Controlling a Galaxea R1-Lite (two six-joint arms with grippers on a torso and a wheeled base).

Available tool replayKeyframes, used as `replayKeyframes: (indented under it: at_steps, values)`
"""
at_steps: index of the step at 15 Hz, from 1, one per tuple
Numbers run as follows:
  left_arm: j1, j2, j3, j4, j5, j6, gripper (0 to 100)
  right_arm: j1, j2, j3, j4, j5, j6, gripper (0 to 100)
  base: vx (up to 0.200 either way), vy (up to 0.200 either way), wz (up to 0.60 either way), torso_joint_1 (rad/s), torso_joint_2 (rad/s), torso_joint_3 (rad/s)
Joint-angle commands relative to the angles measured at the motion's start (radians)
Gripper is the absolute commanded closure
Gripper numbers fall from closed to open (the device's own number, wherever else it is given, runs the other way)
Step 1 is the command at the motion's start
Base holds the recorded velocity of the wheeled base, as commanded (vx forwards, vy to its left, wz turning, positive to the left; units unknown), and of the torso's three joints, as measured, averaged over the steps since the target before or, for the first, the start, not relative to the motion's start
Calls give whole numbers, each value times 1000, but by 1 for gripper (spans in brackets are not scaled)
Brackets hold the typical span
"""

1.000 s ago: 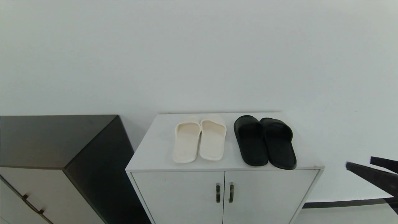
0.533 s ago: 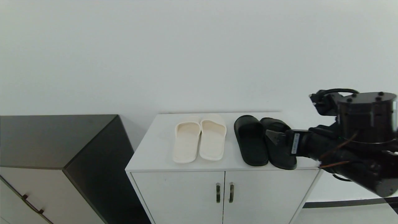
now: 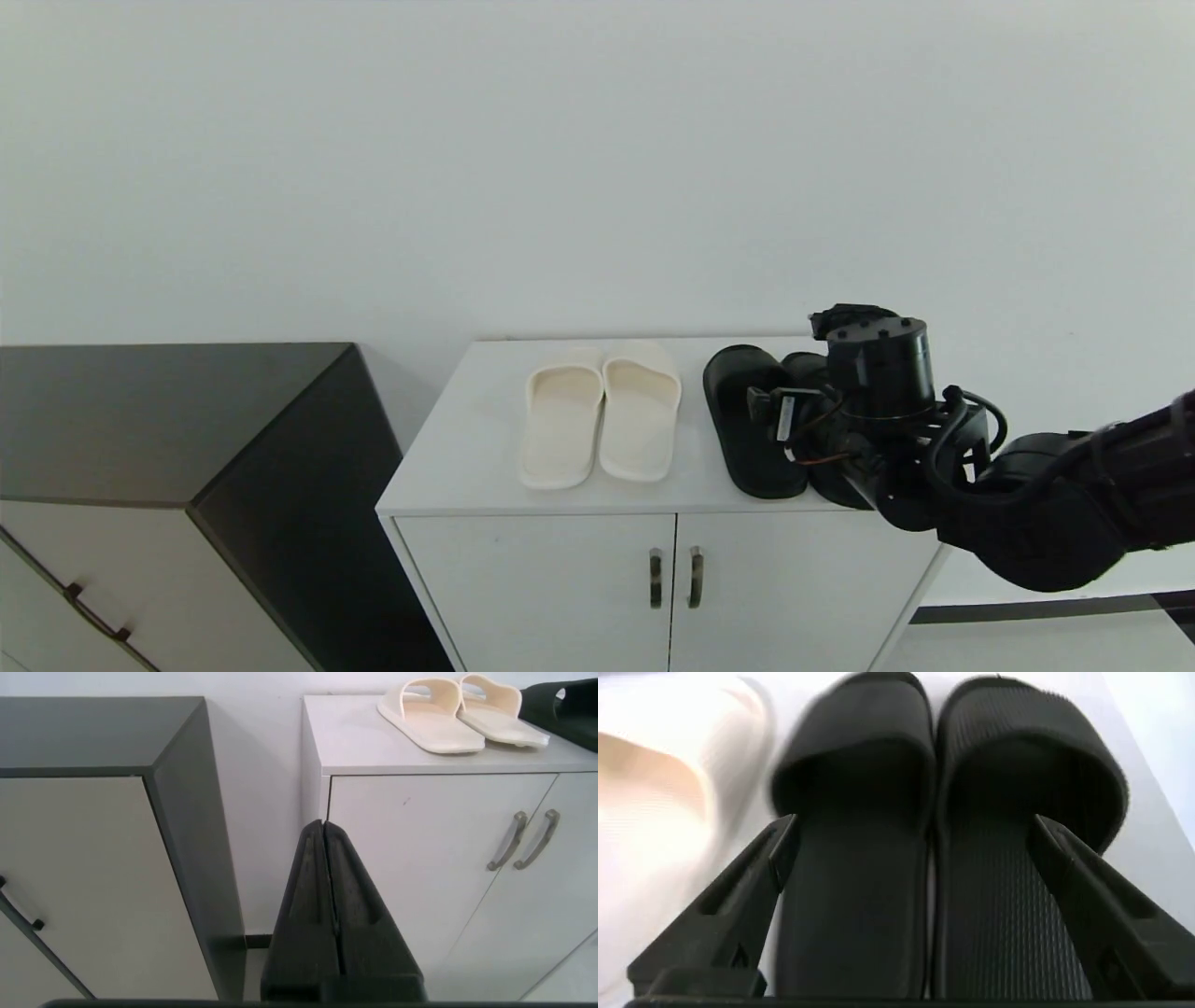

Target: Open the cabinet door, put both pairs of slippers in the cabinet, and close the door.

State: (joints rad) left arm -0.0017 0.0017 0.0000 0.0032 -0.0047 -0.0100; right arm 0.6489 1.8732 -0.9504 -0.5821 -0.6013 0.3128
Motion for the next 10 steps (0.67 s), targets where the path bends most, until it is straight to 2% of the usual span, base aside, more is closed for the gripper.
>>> replayKeyframes:
  at_steps: [1, 5, 10]
  values:
    - [0, 0, 0, 0, 0, -1, 100, -20, 69, -11, -30, 1, -18, 0, 0, 0, 0, 0, 0, 0]
    - [0, 0, 0, 0, 0, -1, 100, -63, 146, -57, -117, 6, -83, 0, 0, 0, 0, 0, 0, 0]
    - [0, 0, 0, 0, 0, -2, 100, -89, 216, -134, -117, 11, -89, 0, 0, 0, 0, 0, 0, 0]
